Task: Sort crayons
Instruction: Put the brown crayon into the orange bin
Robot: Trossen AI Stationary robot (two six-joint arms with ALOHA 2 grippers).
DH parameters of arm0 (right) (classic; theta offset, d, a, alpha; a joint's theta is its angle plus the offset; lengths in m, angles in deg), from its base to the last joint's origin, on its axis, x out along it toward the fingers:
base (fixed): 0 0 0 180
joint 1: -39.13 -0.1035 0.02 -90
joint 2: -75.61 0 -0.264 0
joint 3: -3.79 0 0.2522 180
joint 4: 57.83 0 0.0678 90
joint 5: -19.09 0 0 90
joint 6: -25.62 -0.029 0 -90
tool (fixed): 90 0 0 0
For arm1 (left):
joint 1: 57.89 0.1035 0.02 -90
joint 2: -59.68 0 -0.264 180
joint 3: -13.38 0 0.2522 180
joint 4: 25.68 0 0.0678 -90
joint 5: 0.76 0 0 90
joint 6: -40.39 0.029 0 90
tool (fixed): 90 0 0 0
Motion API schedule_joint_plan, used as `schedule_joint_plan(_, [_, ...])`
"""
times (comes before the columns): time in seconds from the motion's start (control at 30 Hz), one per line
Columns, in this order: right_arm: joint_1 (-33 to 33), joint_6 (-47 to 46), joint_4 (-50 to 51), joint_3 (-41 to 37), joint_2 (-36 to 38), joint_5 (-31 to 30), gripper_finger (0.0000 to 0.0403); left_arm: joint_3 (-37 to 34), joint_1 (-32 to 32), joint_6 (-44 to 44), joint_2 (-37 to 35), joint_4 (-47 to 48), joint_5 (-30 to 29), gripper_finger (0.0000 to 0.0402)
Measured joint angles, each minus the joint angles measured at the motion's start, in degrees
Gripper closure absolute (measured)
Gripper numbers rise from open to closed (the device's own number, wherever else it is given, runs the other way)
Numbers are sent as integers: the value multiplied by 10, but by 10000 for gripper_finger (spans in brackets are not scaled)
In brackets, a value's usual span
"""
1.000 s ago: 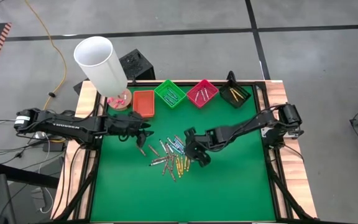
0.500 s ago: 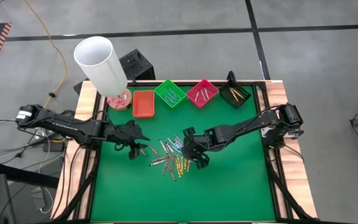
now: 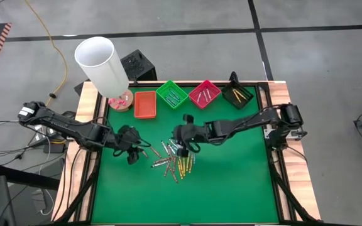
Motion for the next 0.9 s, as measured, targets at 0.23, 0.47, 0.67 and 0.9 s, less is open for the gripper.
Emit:
schedule_joint_plan(0.23, [37,-128,65,-1,-45,5,305,0,-1,-11,0,-1,0,210])
schedule_joint_plan(0.47, [59,-128,103,33,-98,34,305,0,-1,-16,0,5,14,210])
schedule_joint_plan(0.67, [73,-128,130,64,-131,61,305,0,-1,-17,0,13,15,210])
schedule_joint_plan(0.9, [80,-128,144,73,-142,64,305,0,-1,-17,0,14,13,210])
